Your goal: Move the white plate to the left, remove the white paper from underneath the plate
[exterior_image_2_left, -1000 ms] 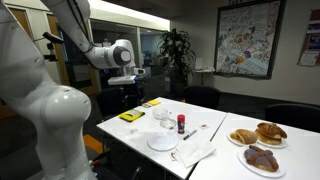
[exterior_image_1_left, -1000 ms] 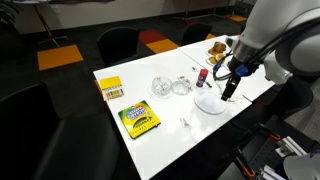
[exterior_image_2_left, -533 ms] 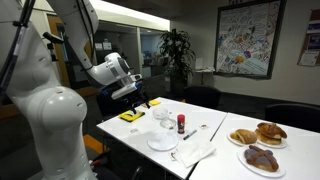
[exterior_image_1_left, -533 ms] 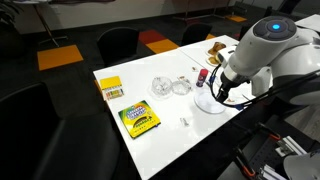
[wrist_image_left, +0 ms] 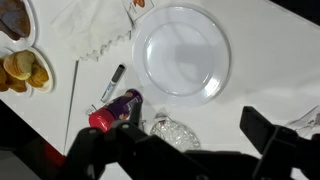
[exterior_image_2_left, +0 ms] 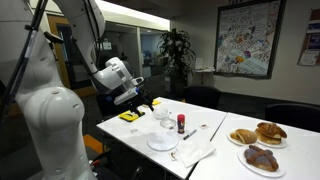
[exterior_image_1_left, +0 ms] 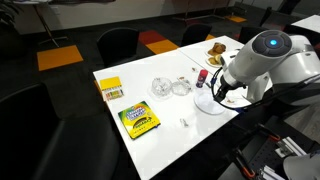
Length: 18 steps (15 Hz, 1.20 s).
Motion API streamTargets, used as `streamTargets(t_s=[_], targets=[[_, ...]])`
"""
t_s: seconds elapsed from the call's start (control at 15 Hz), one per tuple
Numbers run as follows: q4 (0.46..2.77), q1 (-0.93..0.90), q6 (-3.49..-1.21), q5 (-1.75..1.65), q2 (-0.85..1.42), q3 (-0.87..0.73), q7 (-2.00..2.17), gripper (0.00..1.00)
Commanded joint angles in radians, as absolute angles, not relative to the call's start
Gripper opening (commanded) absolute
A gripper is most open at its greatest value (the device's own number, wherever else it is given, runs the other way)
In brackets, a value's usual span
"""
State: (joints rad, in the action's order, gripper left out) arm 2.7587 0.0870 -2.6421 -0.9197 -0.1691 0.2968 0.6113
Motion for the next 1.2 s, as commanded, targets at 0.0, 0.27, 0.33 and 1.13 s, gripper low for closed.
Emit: streamTargets(t_s=[0.0, 0.27, 0.33, 1.13], targets=[[2.759, 0.087, -2.642, -0.92, -0.169, 0.297, 0.611, 1.0], [2.734, 0.147, -2.667, -0.982, -0.06, 0.254, 0.666, 1.0], [2.728, 0.161, -2.678, -0.999, -0.024, 0.238, 0.694, 1.0], [2.493, 0.152, -2.77, -1.2, 0.348, 0.184, 0.994, 1.0]])
